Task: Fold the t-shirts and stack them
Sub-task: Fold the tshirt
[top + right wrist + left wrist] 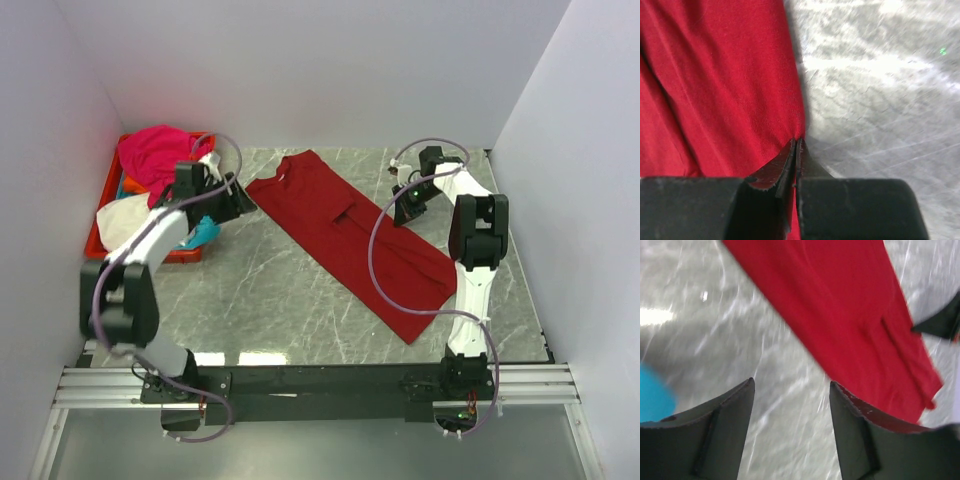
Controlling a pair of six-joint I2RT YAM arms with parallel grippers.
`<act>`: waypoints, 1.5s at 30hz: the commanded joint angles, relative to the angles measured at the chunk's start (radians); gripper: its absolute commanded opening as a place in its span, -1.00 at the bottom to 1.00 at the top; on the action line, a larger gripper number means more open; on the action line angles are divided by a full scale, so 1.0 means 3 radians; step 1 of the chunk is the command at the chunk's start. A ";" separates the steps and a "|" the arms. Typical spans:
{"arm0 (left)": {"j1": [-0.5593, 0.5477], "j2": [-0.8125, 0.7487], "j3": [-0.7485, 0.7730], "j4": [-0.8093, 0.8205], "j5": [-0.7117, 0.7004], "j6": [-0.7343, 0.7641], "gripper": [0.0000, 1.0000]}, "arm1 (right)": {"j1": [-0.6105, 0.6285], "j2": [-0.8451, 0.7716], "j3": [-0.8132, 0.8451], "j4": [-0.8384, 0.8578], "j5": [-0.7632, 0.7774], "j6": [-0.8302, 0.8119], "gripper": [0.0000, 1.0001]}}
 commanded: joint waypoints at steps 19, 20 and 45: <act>-0.0064 0.2353 0.2158 -0.0624 -0.0429 -0.0632 -0.08 | 0.0013 -0.0495 -0.0626 0.0503 -0.0174 0.0548 -0.96; -0.0064 0.2415 0.2290 -0.0659 -0.0409 -0.0632 -0.09 | 0.0013 -0.0496 -0.0636 0.0519 -0.0163 0.0609 -0.96; -0.0069 0.3882 0.4418 -0.0824 0.0051 -0.1118 -0.85 | 0.0446 -0.1242 -0.1925 0.1163 -0.0465 0.1525 -0.95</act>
